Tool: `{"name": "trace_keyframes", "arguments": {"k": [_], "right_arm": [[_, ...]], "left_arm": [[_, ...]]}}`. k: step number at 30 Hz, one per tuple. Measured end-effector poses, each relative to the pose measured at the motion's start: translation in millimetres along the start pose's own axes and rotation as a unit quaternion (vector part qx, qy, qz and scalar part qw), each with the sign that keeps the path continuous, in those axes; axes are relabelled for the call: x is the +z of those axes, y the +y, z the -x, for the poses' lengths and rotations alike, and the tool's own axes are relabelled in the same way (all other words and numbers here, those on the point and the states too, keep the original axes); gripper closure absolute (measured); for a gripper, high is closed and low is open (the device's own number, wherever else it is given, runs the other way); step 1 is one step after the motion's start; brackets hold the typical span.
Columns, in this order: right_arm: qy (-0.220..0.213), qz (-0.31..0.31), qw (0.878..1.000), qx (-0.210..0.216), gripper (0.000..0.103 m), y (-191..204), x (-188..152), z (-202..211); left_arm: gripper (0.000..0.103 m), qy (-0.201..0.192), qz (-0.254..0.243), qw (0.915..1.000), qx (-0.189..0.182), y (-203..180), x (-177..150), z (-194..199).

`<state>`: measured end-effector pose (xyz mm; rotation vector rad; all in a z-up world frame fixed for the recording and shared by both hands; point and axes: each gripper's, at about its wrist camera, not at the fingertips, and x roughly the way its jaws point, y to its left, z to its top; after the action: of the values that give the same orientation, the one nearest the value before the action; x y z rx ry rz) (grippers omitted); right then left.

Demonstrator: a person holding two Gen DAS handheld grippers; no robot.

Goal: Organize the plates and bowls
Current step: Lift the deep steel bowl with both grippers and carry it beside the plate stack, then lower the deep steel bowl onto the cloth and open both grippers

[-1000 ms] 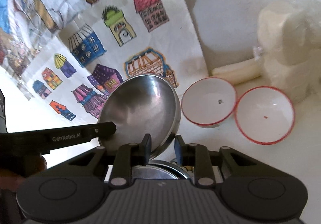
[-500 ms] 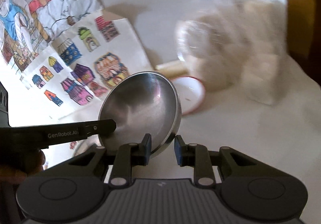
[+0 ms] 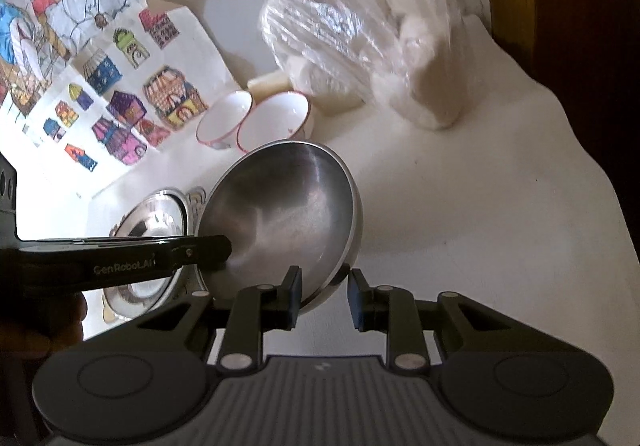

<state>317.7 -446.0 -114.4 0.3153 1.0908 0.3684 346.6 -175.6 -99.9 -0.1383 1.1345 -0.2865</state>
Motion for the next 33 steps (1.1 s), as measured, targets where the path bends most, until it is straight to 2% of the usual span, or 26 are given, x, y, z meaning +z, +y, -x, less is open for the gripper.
{"name": "trace_keyframes", "arguments": {"k": [8,15,26,33], "right_arm": [[0.036,0.035,0.999,0.022,0.075,7,-4,-7],[0.06,0.062,0.995,0.049,0.075,15,-6,-17],[0.072,0.091,0.991,0.064,0.075,19,-3,-23],[0.069,0.093,0.991,0.067,0.074,18,-1,-24]], "left_arm": [[0.088,0.021,0.04,0.9986,0.026,7,-24,0],[0.088,0.02,0.067,0.9963,0.051,17,-42,10],[0.088,0.011,0.094,0.9931,0.07,19,-52,16],[0.085,0.015,0.085,0.9935,0.074,15,-53,16]]}}
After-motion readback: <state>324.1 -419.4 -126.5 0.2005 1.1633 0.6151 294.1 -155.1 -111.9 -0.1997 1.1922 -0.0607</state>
